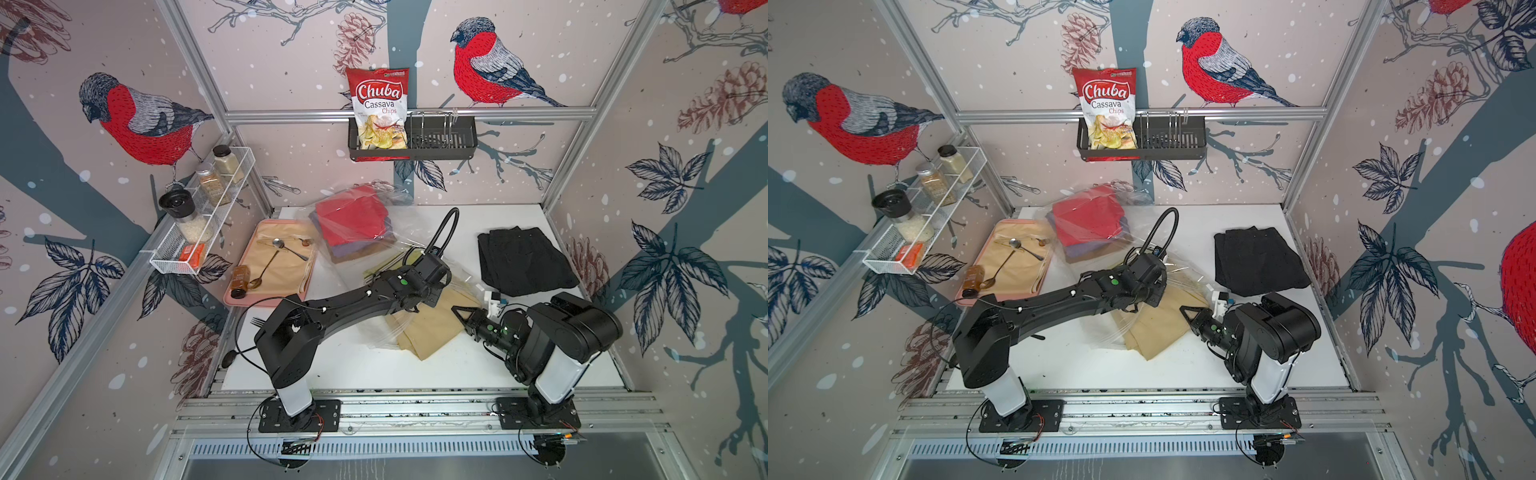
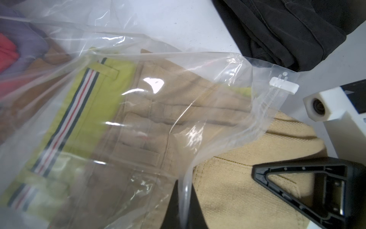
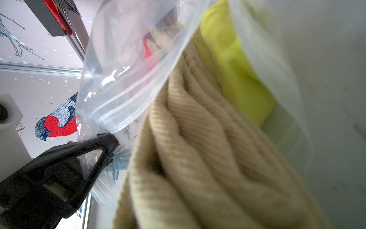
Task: Take the trousers out of the vacuum bag
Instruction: Take out the trousers from the vacuum bag.
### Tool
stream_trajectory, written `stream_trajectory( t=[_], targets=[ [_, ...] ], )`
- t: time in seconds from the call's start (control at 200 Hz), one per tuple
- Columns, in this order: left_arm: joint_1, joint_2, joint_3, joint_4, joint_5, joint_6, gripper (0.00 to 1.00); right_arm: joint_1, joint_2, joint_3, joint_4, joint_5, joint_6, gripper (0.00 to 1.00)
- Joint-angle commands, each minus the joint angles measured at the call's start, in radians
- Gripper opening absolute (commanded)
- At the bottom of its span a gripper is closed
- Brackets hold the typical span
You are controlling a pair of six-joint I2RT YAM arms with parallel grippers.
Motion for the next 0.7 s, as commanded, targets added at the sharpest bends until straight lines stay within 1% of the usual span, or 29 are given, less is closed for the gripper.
stream_trajectory(
  t=[0.0,0.095,0.17,0.25,0.34,0.415,0.61,0.695],
  targets=[
    [0.005,-0.013,-0.001,0.029,0.002,-0.004,0.04,0.007,-0.018,-0.056,0.23,0.0,-0.009,0.0],
    [0.006,-0.019,-0.004,0.027,0.001,-0.004,0.04,0.013,-0.043,-0.052,0.191,0.008,-0.013,0.0],
    [0.006,-0.021,-0.006,0.028,-0.001,-0.005,0.04,0.024,-0.086,-0.04,0.11,0.02,-0.032,0.0],
    [0.007,-0.021,-0.006,0.029,-0.001,-0.004,0.04,0.042,-0.169,-0.015,-0.047,0.047,-0.065,0.0],
    [0.006,-0.023,-0.004,0.028,-0.003,-0.003,0.04,0.062,-0.29,0.027,-0.293,0.083,-0.121,0.0],
    [0.009,-0.026,-0.005,0.028,-0.003,-0.002,0.05,0.071,-0.372,0.06,-0.451,0.104,-0.157,0.0],
    [0.018,-0.034,-0.009,0.033,-0.002,-0.005,0.05,0.092,-0.501,0.087,-0.669,0.136,-0.196,0.0],
    [0.023,-0.042,-0.013,0.035,-0.001,-0.005,0.05,0.122,-0.598,0.114,-0.807,0.178,-0.227,0.0]
  ],
)
